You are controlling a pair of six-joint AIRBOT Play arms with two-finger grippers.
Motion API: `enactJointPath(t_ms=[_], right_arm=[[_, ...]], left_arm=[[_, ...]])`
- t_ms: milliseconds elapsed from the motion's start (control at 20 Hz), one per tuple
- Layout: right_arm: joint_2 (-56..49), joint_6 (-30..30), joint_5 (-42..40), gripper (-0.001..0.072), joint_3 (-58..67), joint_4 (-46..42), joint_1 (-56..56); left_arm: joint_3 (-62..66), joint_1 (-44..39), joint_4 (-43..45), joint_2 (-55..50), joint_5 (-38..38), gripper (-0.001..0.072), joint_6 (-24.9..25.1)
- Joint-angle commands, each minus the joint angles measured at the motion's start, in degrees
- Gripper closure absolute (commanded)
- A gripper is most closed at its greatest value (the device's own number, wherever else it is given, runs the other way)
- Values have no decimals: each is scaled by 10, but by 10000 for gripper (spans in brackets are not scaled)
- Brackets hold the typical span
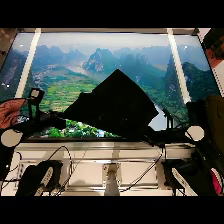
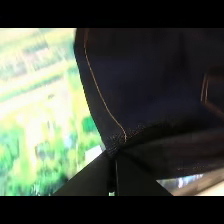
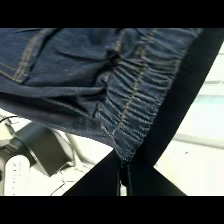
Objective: Fold the clothes and pants, and hang the long-sleeved shirts on hangers.
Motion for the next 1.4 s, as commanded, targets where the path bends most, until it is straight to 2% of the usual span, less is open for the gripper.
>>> enactJointPath(t_ms=[0, 150, 300, 450, 650, 750, 1100, 1350], right_arm=[[8, 56, -33, 692, -3, -3, 1], [8, 106, -162, 692, -3, -5, 1], [-7, 199, -272, 692, -3, -56, 1], [-39, 295, -365, 692, -3, -131, 1], [-87, 377, -453, 693, -3, -177, 1], [-113, 389, -487, 693, -3, -182, 1], [-155, 405, -593, 693, -3, -197, -2], [-155, 414, -592, 693, -3, -208, -61]], left_arm=[[56, -13, -28, -66, 40, 703, -6], [153, -80, -59, -211, 97, 702, 37], [272, -159, -59, -358, 189, 702, 54], [381, -210, -59, -483, 213, 702, 53], [463, -250, -59, -575, 308, 702, 54], [490, -259, -59, -601, 315, 703, 67], [542, -271, -59, -683, 358, 703, 68], [587, -282, -59, -740, 415, 703, 88]])
